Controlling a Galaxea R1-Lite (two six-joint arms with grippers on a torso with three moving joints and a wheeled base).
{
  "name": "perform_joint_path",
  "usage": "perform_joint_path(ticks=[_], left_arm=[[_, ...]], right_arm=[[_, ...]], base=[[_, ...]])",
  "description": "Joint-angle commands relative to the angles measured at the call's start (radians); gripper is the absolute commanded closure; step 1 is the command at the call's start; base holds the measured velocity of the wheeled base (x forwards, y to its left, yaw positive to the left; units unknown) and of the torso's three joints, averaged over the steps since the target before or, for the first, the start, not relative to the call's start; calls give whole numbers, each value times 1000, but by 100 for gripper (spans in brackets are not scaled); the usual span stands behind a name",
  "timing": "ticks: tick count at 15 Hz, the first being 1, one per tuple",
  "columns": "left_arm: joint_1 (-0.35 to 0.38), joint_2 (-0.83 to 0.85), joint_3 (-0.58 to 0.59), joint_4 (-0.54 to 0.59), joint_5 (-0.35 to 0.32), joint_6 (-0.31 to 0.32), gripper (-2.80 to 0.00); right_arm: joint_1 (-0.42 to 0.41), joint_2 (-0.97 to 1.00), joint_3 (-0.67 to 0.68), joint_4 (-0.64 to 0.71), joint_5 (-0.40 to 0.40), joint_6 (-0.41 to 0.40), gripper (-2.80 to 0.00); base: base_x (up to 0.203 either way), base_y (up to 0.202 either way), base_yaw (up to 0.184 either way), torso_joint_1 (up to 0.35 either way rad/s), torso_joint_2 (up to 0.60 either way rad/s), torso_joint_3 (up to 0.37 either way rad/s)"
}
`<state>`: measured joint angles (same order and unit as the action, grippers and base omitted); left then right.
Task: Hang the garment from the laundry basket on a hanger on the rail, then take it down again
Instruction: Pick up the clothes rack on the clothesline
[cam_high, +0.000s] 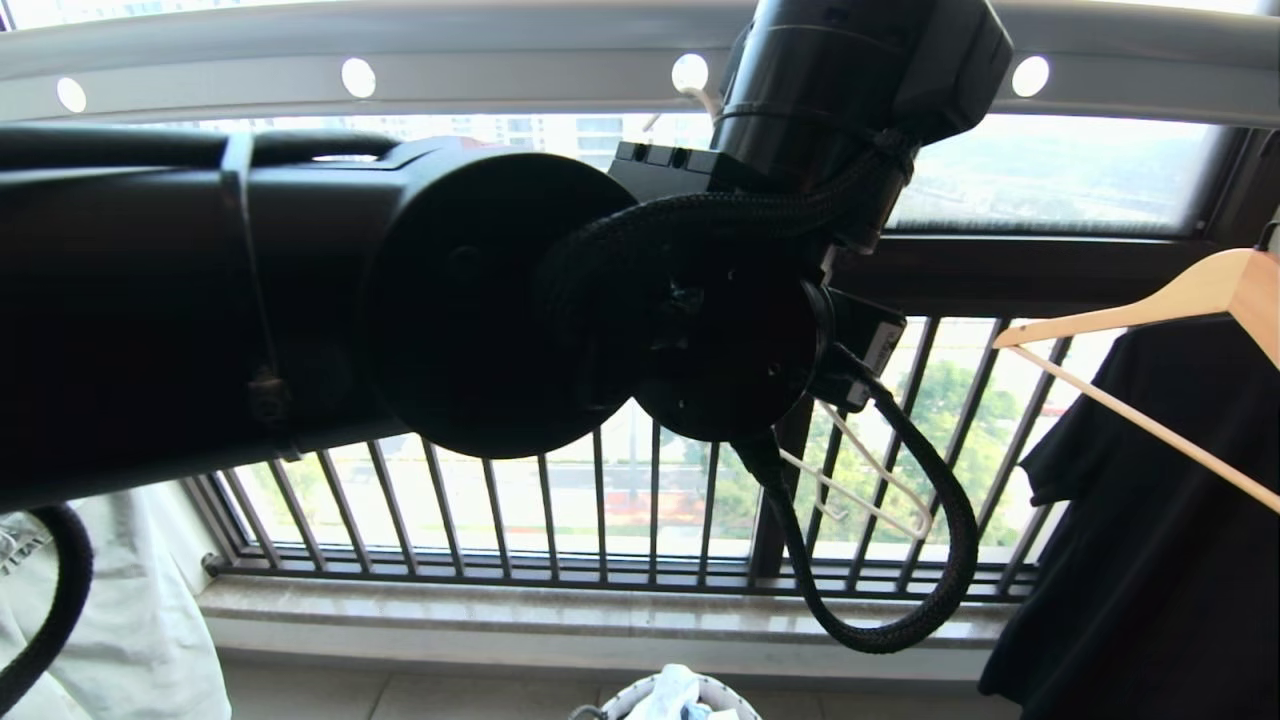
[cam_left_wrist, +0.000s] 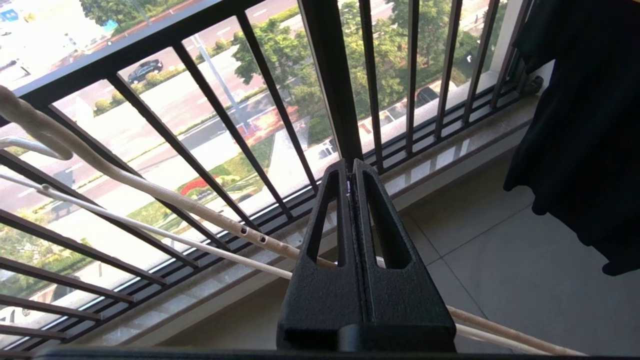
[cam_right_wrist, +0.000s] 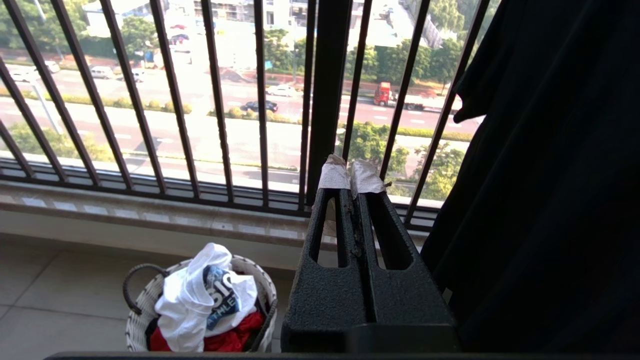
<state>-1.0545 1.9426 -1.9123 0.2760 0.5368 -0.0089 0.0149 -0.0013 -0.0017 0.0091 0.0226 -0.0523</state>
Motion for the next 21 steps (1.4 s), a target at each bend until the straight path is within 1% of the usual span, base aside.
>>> perform_joint_path(ticks=[1,7,8,10,11,12,14,15,16,17,18,19,20,21], left_arm=[[-12,-54,12,0,8,0,0],[-58,-166,105,-3,16,-6,0],[-59,-183,118,-3,34,-10,0],[-60,-230,153,-2,134,-31,0],[-62,-273,177,-1,167,-37,0],[-65,-323,207,4,190,-39,-280],[-68,-410,287,60,253,-52,-280],[-68,-443,324,86,276,-76,-280],[-63,-468,351,123,286,-92,-280],[-46,-484,371,167,289,-129,-280],[-19,-489,377,214,289,-180,-280],[19,-488,382,255,284,-213,-280],[59,-483,400,280,262,-240,-280],[103,-477,426,287,193,-254,-280]], right_arm=[[0,0,0,0,0,-1,0],[0,0,0,0,0,0,0],[0,1,0,0,0,-1,0],[0,0,0,0,0,0,0],[0,0,0,0,0,-1,0],[0,1,0,0,0,0,0],[0,0,0,0,0,0,0],[0,0,0,0,0,-1,0],[0,0,0,0,0,0,0],[0,0,0,0,0,-1,0],[0,1,0,0,0,0,0],[0,1,0,0,0,-1,0],[0,1,0,0,0,-1,0],[0,1,0,0,0,-1,0]], base=[[0,0,0,0,0,0],[0,0,0,0,0,0],[0,0,0,0,0,0],[0,0,0,0,0,0],[0,0,0,0,0,0],[0,0,0,0,0,0],[0,0,0,0,0,0],[0,0,0,0,0,0],[0,0,0,0,0,0],[0,0,0,0,0,0],[0,0,0,0,0,0],[0,0,0,0,0,0],[0,0,0,0,0,0],[0,0,0,0,0,0]])
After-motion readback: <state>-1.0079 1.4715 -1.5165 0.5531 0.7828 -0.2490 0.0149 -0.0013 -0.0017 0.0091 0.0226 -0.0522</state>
